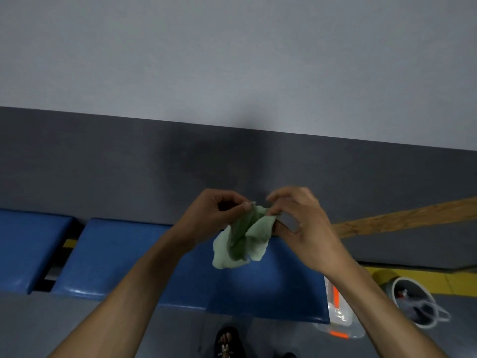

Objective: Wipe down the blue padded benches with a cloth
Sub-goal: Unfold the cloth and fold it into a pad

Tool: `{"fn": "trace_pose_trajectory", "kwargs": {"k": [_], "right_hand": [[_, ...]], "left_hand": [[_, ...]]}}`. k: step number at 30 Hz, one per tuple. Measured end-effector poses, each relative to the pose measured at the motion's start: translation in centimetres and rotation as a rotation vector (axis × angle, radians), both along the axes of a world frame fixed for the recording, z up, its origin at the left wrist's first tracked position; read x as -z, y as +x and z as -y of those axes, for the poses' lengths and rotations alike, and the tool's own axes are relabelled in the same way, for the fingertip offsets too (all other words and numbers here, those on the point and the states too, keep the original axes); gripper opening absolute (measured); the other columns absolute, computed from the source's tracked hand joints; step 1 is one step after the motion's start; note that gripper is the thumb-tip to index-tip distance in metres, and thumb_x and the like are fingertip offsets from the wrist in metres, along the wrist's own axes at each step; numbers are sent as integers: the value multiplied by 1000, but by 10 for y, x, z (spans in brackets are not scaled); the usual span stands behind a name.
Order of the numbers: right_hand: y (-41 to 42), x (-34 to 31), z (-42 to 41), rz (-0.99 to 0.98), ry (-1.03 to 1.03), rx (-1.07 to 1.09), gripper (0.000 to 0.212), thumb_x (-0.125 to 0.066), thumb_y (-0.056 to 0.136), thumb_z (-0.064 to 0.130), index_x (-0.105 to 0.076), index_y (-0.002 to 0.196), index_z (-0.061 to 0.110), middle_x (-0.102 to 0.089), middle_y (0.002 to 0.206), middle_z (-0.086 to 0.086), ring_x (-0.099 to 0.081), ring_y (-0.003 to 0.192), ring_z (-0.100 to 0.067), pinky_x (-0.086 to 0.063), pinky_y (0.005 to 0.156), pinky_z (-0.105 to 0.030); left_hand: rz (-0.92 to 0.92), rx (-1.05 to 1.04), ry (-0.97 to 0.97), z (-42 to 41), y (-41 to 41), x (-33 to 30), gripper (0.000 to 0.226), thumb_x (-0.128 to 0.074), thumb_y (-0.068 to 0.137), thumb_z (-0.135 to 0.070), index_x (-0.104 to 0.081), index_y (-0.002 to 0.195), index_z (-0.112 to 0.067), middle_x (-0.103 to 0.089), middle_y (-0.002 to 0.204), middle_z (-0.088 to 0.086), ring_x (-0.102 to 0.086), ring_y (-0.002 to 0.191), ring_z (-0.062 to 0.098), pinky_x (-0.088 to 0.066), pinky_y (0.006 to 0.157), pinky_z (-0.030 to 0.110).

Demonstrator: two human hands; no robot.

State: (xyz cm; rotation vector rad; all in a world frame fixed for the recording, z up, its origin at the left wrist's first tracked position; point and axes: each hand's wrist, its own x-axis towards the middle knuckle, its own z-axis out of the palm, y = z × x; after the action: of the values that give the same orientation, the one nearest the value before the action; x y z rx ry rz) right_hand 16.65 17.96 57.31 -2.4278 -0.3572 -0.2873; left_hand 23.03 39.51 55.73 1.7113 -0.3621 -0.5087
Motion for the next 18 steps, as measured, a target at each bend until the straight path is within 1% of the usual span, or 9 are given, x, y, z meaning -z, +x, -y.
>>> {"fn": "trace_pose_trajectory", "kwargs": {"k": [3,4,6,9,11,13,14,16,18], "right_hand": [[5,-10,-8,-212,189,-48,22,-59,88,3,-65,88,24,-66,79,8,-63,73,-11,-51,65,-33],[7,-10,-10,-238,213,-40,24,-55,90,3,-65,89,25,-66,76,6,-63,68,-12,-51,60,-31],[10,-9,-13,-256,214,-19,23,-51,93,6,-64,89,25,-66,74,6,-63,66,-12,-49,56,-26],[13,-6,-12,-274,197,-14,19,-52,94,9,-64,84,21,-64,69,6,-61,65,-10,-44,54,-18],[14,-2,-9,-280,160,-21,17,-57,95,17,-62,78,21,-61,66,2,-58,60,-14,-44,52,-25],[14,2,-7,-266,105,-18,23,-59,96,28,-60,74,23,-59,63,0,-56,57,-16,-45,53,-37],[14,2,-6,-253,90,-12,27,-59,97,32,-58,72,22,-57,61,-1,-55,55,-17,-45,52,-39],[15,0,-6,-228,65,5,36,-58,97,39,-54,68,19,-53,56,-2,-52,52,-17,-42,50,-39],[16,-3,-7,-230,31,10,40,-56,96,42,-52,66,18,-50,55,-3,-50,51,-18,-41,49,-38]], "left_hand": [[-20,127,-10,1,0,-4,21,-57,99,-17,-73,112,-14,-75,103,9,-71,99,29,-57,91,48],[-26,168,-23,0,0,-8,23,-55,100,-16,-71,116,-12,-74,105,9,-70,102,27,-57,90,42],[15,216,-4,1,0,-14,25,-54,100,-14,-68,120,-10,-74,110,5,-70,105,20,-56,90,33],[191,168,125,4,1,-17,27,-61,97,-20,-68,123,-18,-73,110,-7,-69,103,8,-56,91,31],[271,106,176,6,3,-18,30,-66,93,-20,-68,124,-19,-73,106,-8,-69,97,5,-57,88,31],[292,71,168,6,4,-19,34,-70,90,-16,-67,124,-20,-71,101,-7,-70,92,6,-58,86,30],[299,75,159,6,5,-20,34,-70,90,-15,-66,123,-20,-71,100,-7,-70,91,6,-58,86,30],[326,106,165,5,7,-20,32,-70,90,-13,-66,121,-21,-71,100,-7,-70,93,6,-58,86,31],[351,122,178,4,9,-21,32,-68,91,-13,-66,121,-21,-70,101,-9,-69,95,6,-57,87,30]]}}
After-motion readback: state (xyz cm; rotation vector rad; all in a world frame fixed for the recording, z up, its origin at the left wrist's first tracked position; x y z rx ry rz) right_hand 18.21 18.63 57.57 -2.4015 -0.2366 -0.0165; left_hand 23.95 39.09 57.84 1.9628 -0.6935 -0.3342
